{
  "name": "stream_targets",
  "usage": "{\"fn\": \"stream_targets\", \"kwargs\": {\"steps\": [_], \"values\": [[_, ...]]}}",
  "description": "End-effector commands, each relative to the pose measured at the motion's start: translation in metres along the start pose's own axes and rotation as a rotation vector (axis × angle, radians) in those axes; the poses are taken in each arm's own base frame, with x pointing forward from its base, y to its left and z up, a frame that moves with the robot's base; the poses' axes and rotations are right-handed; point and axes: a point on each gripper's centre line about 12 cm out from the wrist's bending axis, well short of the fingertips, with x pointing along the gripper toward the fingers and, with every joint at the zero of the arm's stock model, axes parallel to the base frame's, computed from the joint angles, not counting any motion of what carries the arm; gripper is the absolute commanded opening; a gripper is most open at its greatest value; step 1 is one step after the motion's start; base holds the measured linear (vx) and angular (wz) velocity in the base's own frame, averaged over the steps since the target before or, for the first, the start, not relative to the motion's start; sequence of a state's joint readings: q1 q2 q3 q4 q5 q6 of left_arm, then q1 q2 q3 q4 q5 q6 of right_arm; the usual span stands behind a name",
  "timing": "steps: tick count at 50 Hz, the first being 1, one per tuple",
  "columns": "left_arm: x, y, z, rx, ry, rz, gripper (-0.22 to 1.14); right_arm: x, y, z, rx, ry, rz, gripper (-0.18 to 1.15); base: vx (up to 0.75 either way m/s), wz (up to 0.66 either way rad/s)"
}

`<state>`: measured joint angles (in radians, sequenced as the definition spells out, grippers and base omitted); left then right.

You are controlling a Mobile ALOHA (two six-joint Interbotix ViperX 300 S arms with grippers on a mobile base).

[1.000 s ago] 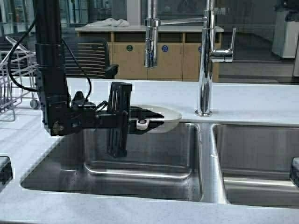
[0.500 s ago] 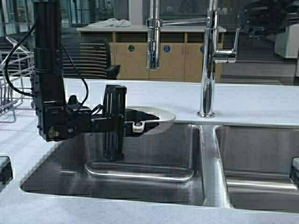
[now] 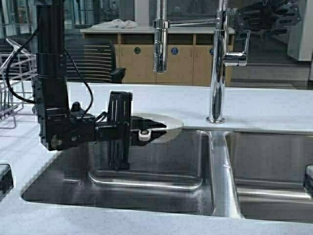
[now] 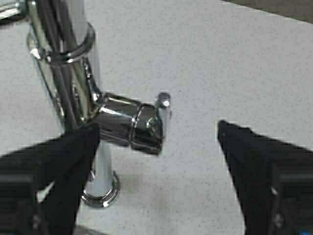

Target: Wash the pan

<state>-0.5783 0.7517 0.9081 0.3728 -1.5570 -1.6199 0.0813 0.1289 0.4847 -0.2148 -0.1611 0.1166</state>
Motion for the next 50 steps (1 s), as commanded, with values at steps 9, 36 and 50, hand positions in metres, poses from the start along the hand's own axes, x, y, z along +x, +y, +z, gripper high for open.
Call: {"fn": "stream_targets", "kwargs": {"steps": [9, 36, 50], "values": [[0.005, -0.010, 0.001, 0.028, 0.005, -0.047, 0.02, 0.025, -0.003, 0.017, 0.005, -0.031, -0.004, 1.03, 0.00, 0.00], [0.007, -0.011, 0.001, 0.029, 0.005, -0.054, 0.02, 0.048, -0.081, 0.001, 0.136, -0.008, -0.152, 1.03, 0.00, 0.00], [0.007, -0.012, 0.002, 0.030, 0.004, -0.055, 0.02, 0.032, -0.127, -0.011, 0.349, -0.017, -0.251, 1.03, 0.00, 0.00]]}}
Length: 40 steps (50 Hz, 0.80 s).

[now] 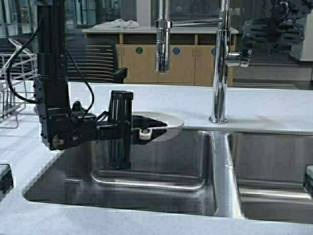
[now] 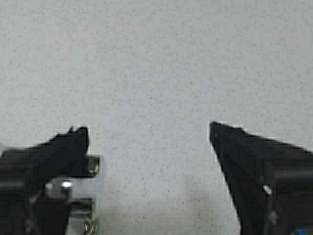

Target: Wash the pan

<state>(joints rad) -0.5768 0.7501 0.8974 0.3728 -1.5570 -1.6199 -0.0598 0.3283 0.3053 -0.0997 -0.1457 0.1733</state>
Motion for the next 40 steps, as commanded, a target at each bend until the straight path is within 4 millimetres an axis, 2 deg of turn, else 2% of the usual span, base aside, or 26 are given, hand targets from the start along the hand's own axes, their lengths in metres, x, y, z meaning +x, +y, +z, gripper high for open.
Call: {"fn": "stream_targets", "kwargs": {"steps": [1, 6, 12, 20, 27, 32, 36, 40], "values": [[0.004, -0.009, 0.000, 0.024, 0.005, -0.041, 0.02, -0.015, -0.056, 0.017, 0.133, -0.050, -0.103, 1.03, 0.00, 0.00], [0.005, -0.010, 0.000, 0.026, 0.006, -0.045, 0.02, -0.019, -0.065, 0.018, 0.174, -0.059, -0.118, 1.03, 0.00, 0.02], [0.005, -0.009, 0.000, 0.026, 0.006, -0.044, 0.02, -0.030, -0.060, 0.029, 0.169, -0.090, -0.108, 1.03, 0.01, 0.02], [0.005, -0.009, 0.000, 0.026, 0.005, -0.044, 0.02, -0.066, -0.051, 0.072, 0.152, -0.209, -0.088, 1.03, 0.00, 0.00], [0.007, -0.010, 0.001, 0.028, 0.007, -0.050, 0.02, -0.089, -0.053, 0.087, 0.141, -0.255, -0.094, 1.03, 0.00, 0.00], [0.007, -0.010, 0.001, 0.029, 0.007, -0.052, 0.02, -0.086, -0.054, 0.077, 0.143, -0.214, -0.101, 1.03, 0.00, -0.04], [0.007, -0.010, 0.001, 0.029, 0.007, -0.052, 0.02, -0.076, -0.055, 0.059, 0.152, -0.147, -0.108, 1.00, -0.01, -0.05], [0.007, -0.010, 0.001, 0.028, 0.007, -0.051, 0.02, -0.065, -0.053, 0.037, 0.156, -0.084, -0.106, 0.92, -0.01, -0.02]]}}
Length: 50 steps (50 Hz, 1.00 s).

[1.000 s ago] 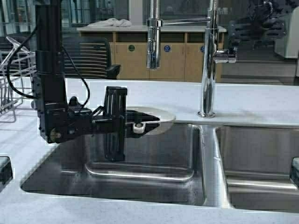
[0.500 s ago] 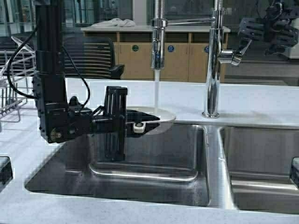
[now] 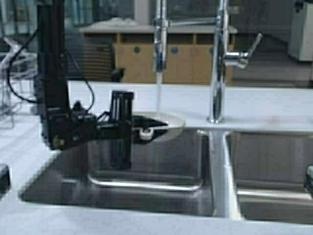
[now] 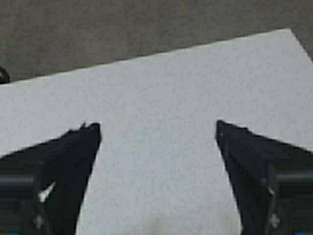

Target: Wash the pan

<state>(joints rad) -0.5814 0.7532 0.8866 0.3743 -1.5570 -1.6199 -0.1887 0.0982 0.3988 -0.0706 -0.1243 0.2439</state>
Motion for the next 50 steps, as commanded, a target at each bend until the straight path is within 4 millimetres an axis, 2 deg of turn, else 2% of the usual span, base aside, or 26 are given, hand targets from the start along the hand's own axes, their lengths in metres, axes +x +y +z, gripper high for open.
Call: {"fn": "stream_targets", "kwargs": {"steps": [1, 5, 7, 9, 10, 11, 14, 22, 29, 50], "values": [[0.004, -0.010, 0.002, 0.025, 0.000, -0.044, 0.02, 0.007, 0.001, -0.021, 0.002, 0.060, -0.002, 0.88, -0.01, -0.01], [0.003, -0.009, 0.001, 0.024, -0.001, -0.041, 0.02, 0.015, 0.006, -0.039, -0.005, 0.111, 0.004, 0.65, -0.01, -0.02], [0.003, -0.009, 0.001, 0.024, -0.001, -0.040, 0.02, 0.019, 0.008, -0.049, -0.004, 0.138, 0.006, 0.44, -0.01, -0.02], [0.002, -0.008, 0.001, 0.023, -0.002, -0.037, 0.02, 0.021, 0.010, -0.053, -0.002, 0.148, 0.010, 0.29, -0.01, -0.02], [0.002, -0.009, 0.002, 0.023, -0.003, -0.040, 0.02, 0.023, 0.014, -0.056, -0.001, 0.156, 0.015, 0.15, -0.01, -0.02], [0.002, -0.009, 0.001, 0.023, -0.002, -0.039, 0.02, 0.024, 0.015, -0.059, 0.001, 0.162, 0.017, 0.07, -0.01, 0.00], [0.002, -0.009, 0.001, 0.023, -0.002, -0.039, 0.02, 0.027, 0.022, -0.062, 0.004, 0.168, 0.029, -0.08, 0.00, 0.00], [0.002, -0.008, 0.001, 0.023, 0.000, -0.037, 0.02, 0.032, 0.049, -0.058, -0.014, 0.159, 0.078, 0.09, 0.00, 0.00], [0.003, -0.009, 0.002, 0.024, -0.003, -0.043, 0.02, 0.034, 0.075, -0.054, -0.034, 0.151, 0.126, 0.05, 0.00, 0.00], [0.003, -0.008, 0.002, 0.025, 0.000, -0.038, 0.02, 0.025, 0.147, -0.037, -0.097, 0.176, 0.239, 0.05, 0.00, 0.00]]}}
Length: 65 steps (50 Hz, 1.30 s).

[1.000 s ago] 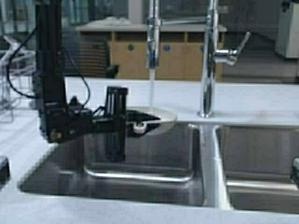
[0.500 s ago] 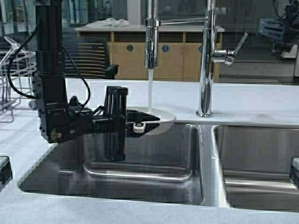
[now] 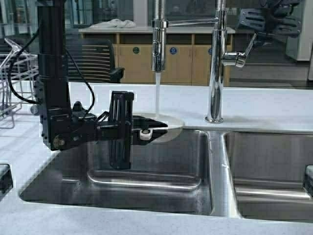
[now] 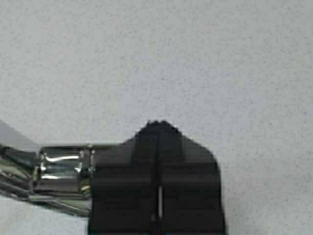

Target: Wash the pan

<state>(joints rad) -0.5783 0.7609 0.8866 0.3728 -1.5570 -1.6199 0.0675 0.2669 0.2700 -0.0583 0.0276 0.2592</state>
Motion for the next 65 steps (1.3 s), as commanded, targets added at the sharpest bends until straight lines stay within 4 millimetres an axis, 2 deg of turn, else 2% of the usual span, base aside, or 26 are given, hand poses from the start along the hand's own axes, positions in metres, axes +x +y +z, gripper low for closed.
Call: {"fn": "stream_targets", "kwargs": {"steps": [1, 9, 15, 20, 28, 39, 50, 56, 65], "values": [[0.004, -0.010, 0.001, 0.027, 0.005, -0.044, 0.02, -0.009, 0.034, 0.026, -0.024, -0.051, 0.059, 0.05, 0.00, 0.00], [0.004, -0.011, 0.000, 0.028, 0.005, -0.055, 0.02, -0.012, 0.052, 0.036, -0.043, -0.034, 0.079, 0.05, 0.00, 0.00], [0.005, -0.012, 0.001, 0.030, 0.005, -0.083, 0.02, -0.019, 0.055, 0.046, -0.043, -0.054, 0.084, 0.05, 0.00, 0.00], [0.007, -0.013, 0.002, 0.052, 0.001, -0.148, 0.02, -0.033, 0.047, 0.056, -0.038, -0.091, 0.076, 0.05, 0.00, 0.00], [0.010, -0.013, 0.010, 0.213, -0.059, -0.221, 0.02, -0.064, 0.025, 0.069, -0.018, -0.168, 0.052, 0.05, 0.00, 0.00], [0.011, -0.024, 0.018, 0.276, -0.140, -0.220, 0.02, -0.102, -0.005, 0.052, 0.006, -0.175, 0.002, 0.05, 0.00, 0.00], [-0.005, -0.028, 0.019, 0.239, -0.193, -0.004, 0.03, -0.120, -0.025, 0.030, 0.034, -0.147, -0.037, 0.05, 0.00, 0.00], [-0.012, -0.034, 0.016, 0.208, -0.184, 0.085, 0.03, -0.126, -0.026, 0.024, 0.037, -0.122, -0.045, 0.05, 0.00, 0.00], [-0.010, -0.041, 0.002, 0.032, -0.074, 0.054, 0.03, -0.139, -0.028, 0.006, 0.063, -0.070, -0.054, 0.05, 0.00, 0.00]]}}
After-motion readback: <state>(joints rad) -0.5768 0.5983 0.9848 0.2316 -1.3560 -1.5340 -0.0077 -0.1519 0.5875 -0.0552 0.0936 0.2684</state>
